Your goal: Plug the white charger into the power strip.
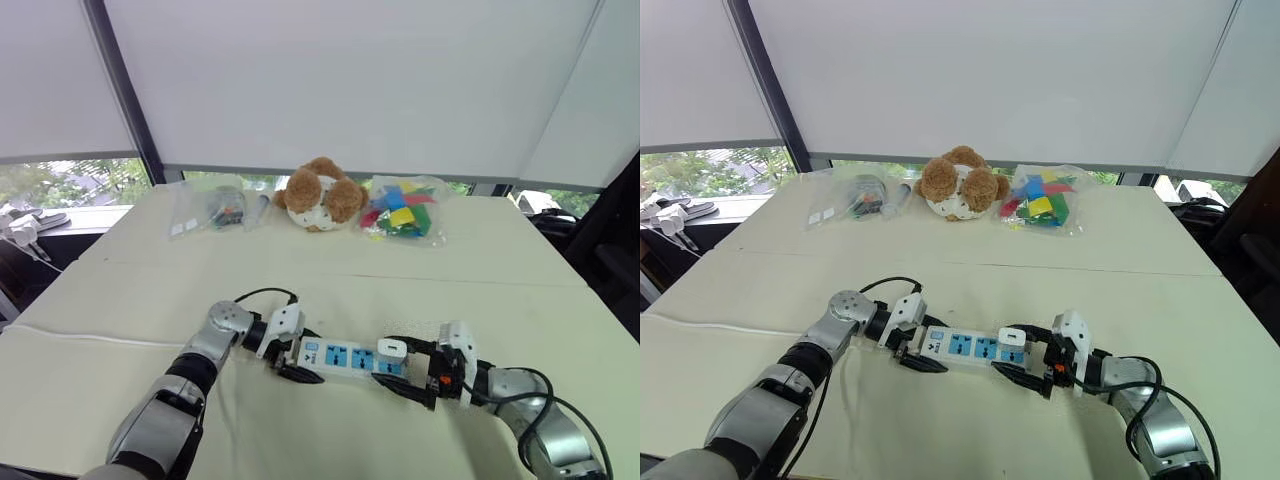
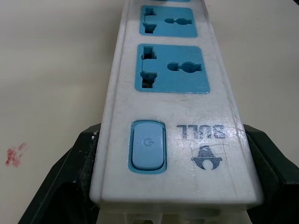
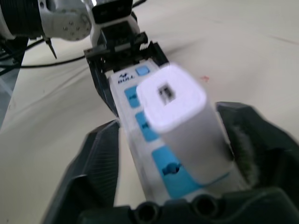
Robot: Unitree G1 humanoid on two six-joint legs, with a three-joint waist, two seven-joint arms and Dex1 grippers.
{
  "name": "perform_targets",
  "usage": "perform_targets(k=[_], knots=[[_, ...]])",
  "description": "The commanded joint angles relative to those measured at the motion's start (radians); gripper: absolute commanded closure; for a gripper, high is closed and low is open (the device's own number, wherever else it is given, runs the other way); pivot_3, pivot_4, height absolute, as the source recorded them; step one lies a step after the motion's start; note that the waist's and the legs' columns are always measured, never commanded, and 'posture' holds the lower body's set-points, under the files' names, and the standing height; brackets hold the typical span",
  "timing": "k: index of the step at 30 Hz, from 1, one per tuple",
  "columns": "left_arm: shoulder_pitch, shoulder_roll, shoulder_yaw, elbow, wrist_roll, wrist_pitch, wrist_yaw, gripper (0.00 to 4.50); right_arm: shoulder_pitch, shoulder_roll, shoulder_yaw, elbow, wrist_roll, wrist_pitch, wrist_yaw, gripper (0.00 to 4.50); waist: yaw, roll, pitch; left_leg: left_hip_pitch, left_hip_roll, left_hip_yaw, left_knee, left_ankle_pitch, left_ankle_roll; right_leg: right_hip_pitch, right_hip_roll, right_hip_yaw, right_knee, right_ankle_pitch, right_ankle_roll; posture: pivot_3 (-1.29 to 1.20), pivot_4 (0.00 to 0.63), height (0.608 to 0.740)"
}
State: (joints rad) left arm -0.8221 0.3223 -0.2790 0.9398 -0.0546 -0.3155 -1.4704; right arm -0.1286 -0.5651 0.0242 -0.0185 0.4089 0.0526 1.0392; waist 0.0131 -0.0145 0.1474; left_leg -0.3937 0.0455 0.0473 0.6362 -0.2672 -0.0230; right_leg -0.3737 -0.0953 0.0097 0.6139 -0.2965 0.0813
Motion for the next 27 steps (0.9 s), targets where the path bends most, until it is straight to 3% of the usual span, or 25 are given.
perform_targets(k=[1, 3, 4, 15, 23, 27], knots=[[0.009, 0.011, 0.012, 0.026, 0.034, 0.004, 0.063, 1.39, -0.021, -0.003, -0.024, -0.039, 0.029, 0.022, 0.005, 2.67, 0.0, -0.001, 0.001, 0.0, 0.0, 0.0, 0.0, 0.0, 0.0, 0.0, 0.0, 0.0, 0.0, 0.0, 0.001, 0.0, 0.15, 0.739], [0.014, 0.014, 0.011, 0.021, 0.034, 0.007, 0.058, 1.39, -0.029, -0.004, -0.025, -0.032, 0.023, 0.038, 0.007, 3.65, -0.001, -0.001, 0.001, 0.0, 0.0, 0.001, 0.001, 0.0, 0.0, 0.0, 0.001, 0.0, 0.0, 0.0, 0.002, 0.0, 0.15, 0.739], [0.017, 0.016, 0.009, 0.017, 0.035, 0.01, 0.053, 1.39, -0.031, -0.006, -0.024, -0.026, 0.02, 0.041, 0.011, 3.73, 0.0, -0.002, 0.002, 0.0, 0.0, 0.001, 0.001, 0.0, 0.0, 0.0, 0.001, 0.0, 0.0, 0.0, 0.002, 0.0, 0.15, 0.739], [0.034, 0.03, -0.002, -0.016, 0.038, 0.037, 0.03, 1.39, -0.078, -0.069, 0.003, 0.012, 0.006, 0.094, 0.122, 3.73, -0.001, 0.0, 0.004, -0.001, 0.002, 0.002, 0.001, 0.0, 0.0, 0.0, 0.005, 0.0, 0.0, 0.002, 0.005, 0.0, 0.15, 0.739], [0.041, 0.046, -0.015, -0.054, 0.023, 0.11, -0.054, 1.39, -0.18, -0.091, 0.077, 0.248, -0.066, 0.001, 0.277, 3.73, -0.003, -0.001, 0.004, -0.002, 0.003, 0.001, 0.001, 0.0, 0.0, -0.001, 0.008, 0.0, 0.0, 0.003, 0.009, 0.0, 0.15, 0.739], [0.04, 0.056, -0.02, -0.066, 0.027, 0.131, -0.085, 1.39, -0.212, -0.066, 0.108, 0.391, -0.103, -0.074, 0.307, 3.73, -0.003, -0.001, 0.004, -0.002, 0.004, -0.001, 0.001, 0.0, 0.0, 0.0, 0.009, 0.0, 0.0, 0.004, 0.022, 0.0, 0.15, 0.739]])
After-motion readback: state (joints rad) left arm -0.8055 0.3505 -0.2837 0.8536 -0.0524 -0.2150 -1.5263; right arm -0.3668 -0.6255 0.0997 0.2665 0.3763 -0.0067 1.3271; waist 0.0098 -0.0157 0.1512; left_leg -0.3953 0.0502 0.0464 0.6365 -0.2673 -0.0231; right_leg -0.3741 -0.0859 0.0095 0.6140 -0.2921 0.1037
